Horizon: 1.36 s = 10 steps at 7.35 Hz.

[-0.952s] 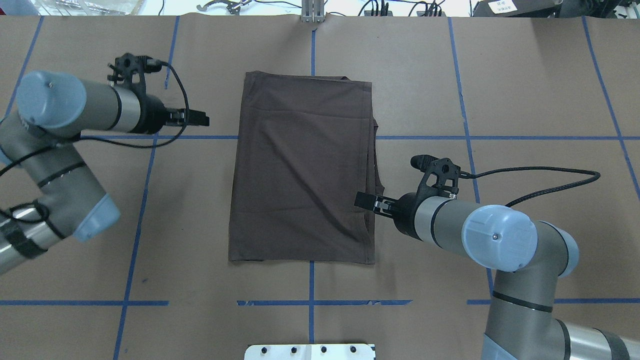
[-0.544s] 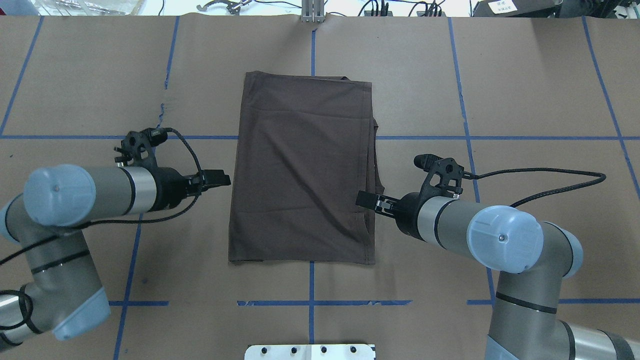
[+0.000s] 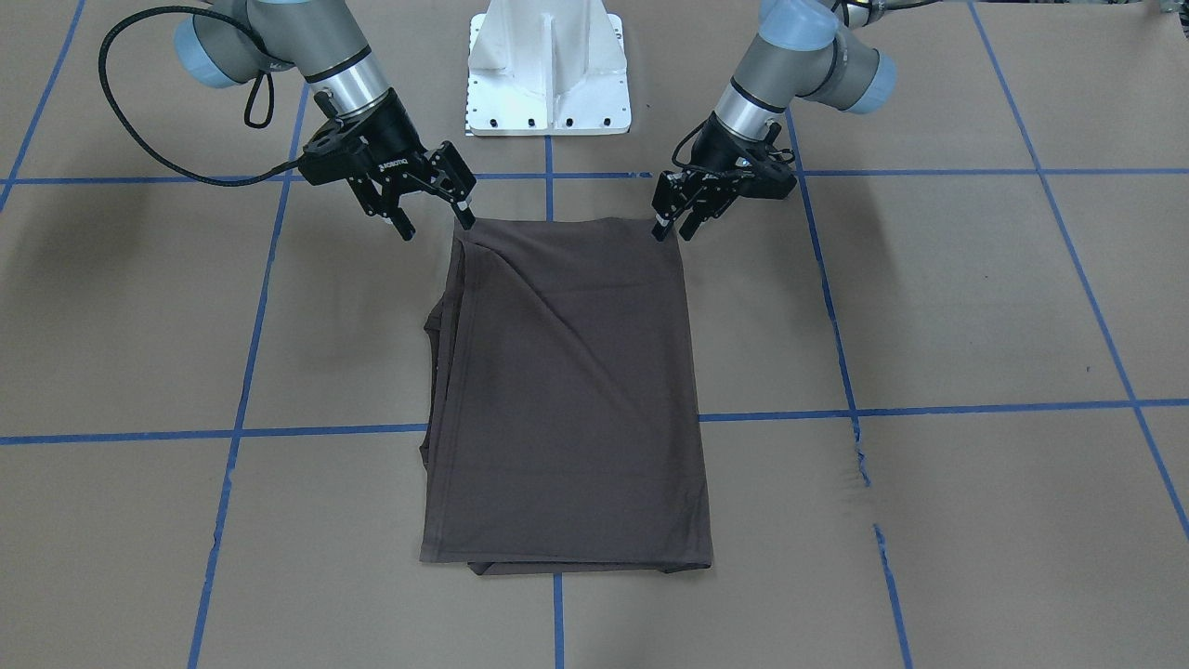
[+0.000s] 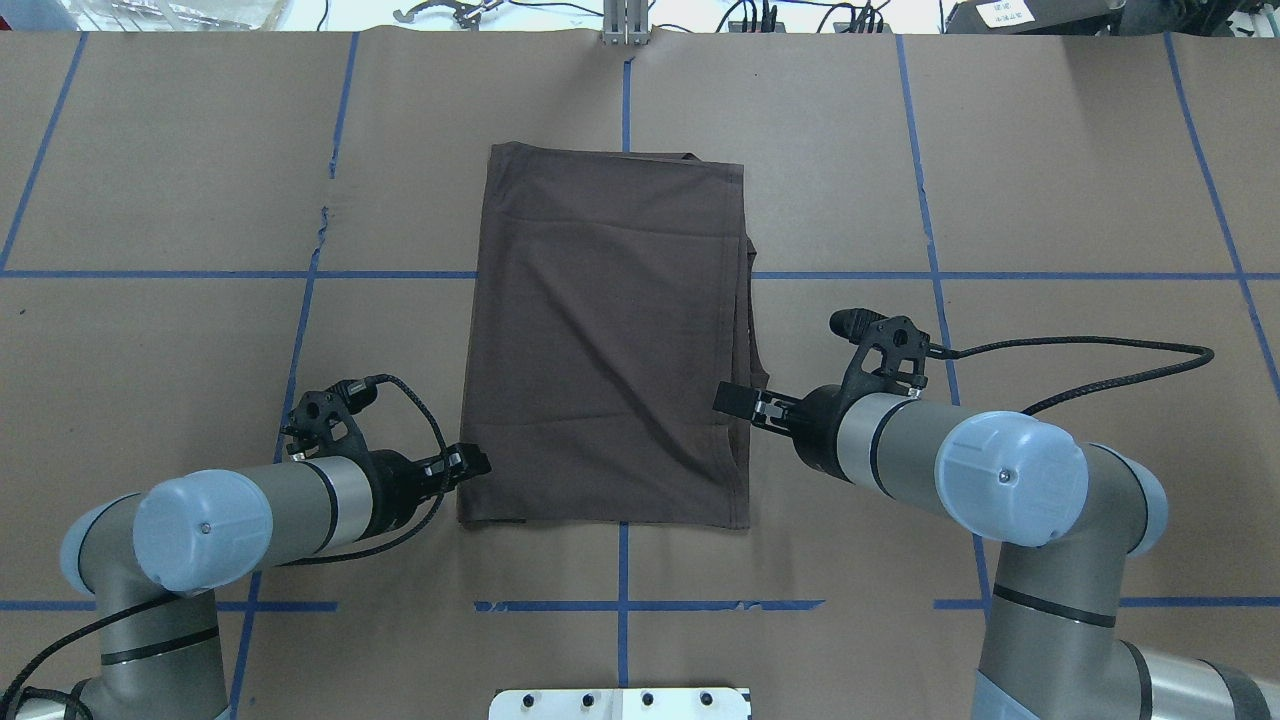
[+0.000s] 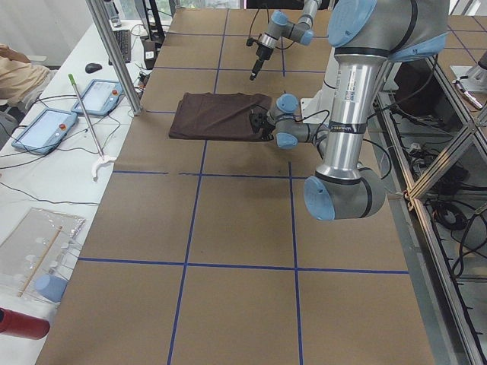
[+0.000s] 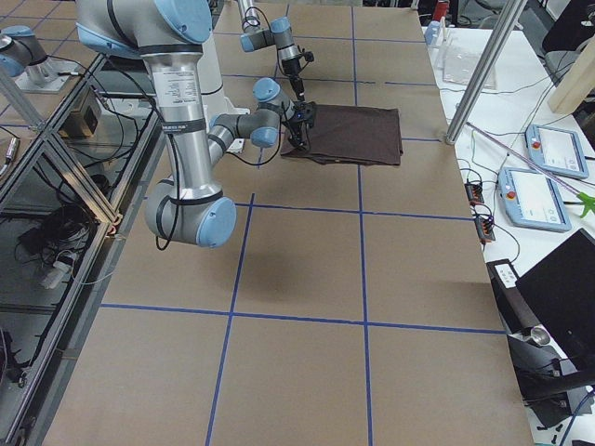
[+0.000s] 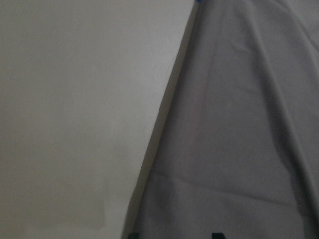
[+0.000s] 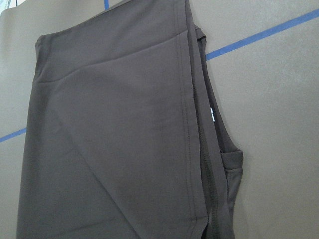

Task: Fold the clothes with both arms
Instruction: 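Open the right gripper while lowering the left gripper to the bundle's near edge, then grasp the near edge of the folded shirt with both grippers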

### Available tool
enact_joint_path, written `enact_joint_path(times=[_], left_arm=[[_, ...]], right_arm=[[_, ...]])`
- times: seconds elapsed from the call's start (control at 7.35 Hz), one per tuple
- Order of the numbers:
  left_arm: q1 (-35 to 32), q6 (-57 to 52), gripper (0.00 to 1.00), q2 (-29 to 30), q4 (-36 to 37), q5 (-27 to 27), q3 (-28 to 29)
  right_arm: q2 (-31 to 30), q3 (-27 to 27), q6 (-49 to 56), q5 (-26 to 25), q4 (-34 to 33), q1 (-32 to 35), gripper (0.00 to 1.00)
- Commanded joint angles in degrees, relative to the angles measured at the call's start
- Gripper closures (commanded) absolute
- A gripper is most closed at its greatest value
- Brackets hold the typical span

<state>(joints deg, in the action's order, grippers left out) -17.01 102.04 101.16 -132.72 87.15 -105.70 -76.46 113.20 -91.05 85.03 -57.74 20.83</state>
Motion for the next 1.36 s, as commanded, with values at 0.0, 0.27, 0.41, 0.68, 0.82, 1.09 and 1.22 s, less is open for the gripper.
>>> enact_joint_path(times=[0.0, 0.27, 0.41, 0.68, 0.82, 1.09, 1.22], left_arm=[[1.36, 0.61, 0.43, 0.26, 2.80, -0.31, 0.06], [2.15, 0.61, 0.43, 0.44, 3.17, -0.31, 0.15], [2.41, 0.61, 0.43, 0.44, 3.17, -0.31, 0.06], [2.85, 0.70, 0.52, 0.53, 3.17, -0.31, 0.06], [2.85, 0.87, 0.64, 0.62, 3.17, -0.40, 0.06], [3.29, 1.40, 0.82, 0.44, 3.17, -0.40, 0.06], [3.64, 1.40, 1.00, 0.53, 3.17, -0.40, 0.06]], right_arm=[[-0.01, 0.00, -0.01, 0.05, 0.00, 0.00, 0.00], [-0.09, 0.00, -0.01, 0.05, 0.00, 0.00, 0.00], [-0.27, 0.09, 0.08, 0.05, 0.00, 0.00, 0.00], [-0.45, 0.09, 0.08, -0.03, 0.00, 0.00, 0.00], [-0.45, 0.09, -0.01, 0.05, 0.00, 0.00, 0.00], [-0.45, 0.00, -0.01, 0.05, 0.00, 0.00, 0.00], [-0.45, -0.09, -0.01, -0.03, 0.00, 0.00, 0.00]])
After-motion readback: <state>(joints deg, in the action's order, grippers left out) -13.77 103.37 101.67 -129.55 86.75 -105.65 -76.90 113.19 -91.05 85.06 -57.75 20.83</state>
